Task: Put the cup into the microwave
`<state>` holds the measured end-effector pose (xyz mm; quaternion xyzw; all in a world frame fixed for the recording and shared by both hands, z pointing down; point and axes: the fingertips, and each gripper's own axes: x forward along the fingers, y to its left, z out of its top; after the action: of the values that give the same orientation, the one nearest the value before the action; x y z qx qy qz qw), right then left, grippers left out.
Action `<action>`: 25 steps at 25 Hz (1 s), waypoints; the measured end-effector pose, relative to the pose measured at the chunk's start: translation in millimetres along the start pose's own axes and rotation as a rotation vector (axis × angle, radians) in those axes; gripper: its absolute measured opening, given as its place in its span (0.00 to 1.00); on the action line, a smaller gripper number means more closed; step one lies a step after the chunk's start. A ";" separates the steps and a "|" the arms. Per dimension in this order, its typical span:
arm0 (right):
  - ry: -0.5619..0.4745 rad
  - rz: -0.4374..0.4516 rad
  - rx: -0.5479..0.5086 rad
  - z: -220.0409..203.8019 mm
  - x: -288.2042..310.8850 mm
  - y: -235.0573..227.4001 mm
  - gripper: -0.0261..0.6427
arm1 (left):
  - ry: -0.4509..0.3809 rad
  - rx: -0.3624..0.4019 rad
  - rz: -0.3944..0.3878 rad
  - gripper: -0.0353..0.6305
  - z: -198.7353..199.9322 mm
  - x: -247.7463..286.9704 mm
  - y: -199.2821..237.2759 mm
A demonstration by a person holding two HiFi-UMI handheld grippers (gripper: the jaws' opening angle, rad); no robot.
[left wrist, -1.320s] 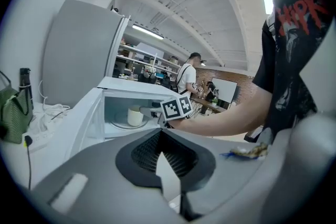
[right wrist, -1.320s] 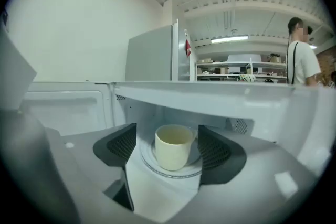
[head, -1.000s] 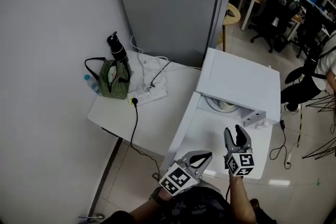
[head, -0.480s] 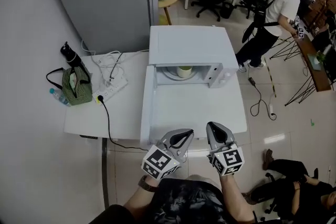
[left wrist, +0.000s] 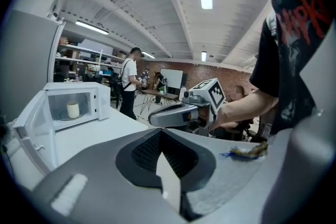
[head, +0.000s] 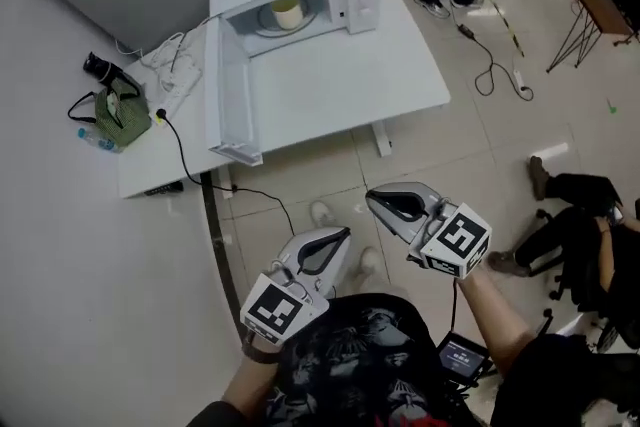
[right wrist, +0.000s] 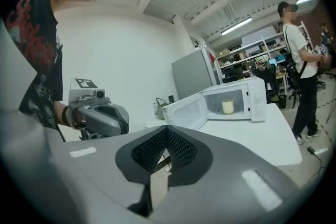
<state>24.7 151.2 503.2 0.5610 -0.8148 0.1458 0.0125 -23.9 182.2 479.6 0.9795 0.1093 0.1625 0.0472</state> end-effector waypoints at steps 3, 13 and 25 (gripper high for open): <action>0.034 0.020 0.018 -21.0 -26.3 31.4 0.04 | 0.006 -0.022 0.000 0.06 -9.9 -10.7 -23.5; -0.017 -0.145 0.002 5.2 -42.2 101.5 0.04 | -0.029 -0.050 -0.092 0.06 -20.8 -61.4 -48.0; 0.121 0.018 -0.172 -0.7 9.6 192.1 0.04 | -0.101 -0.082 -0.194 0.06 -42.0 -106.2 -64.7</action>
<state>-155.3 205.7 462.7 0.5409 -0.8269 0.1088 0.1085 -148.6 223.1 478.3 0.9685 0.1944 0.1122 0.1081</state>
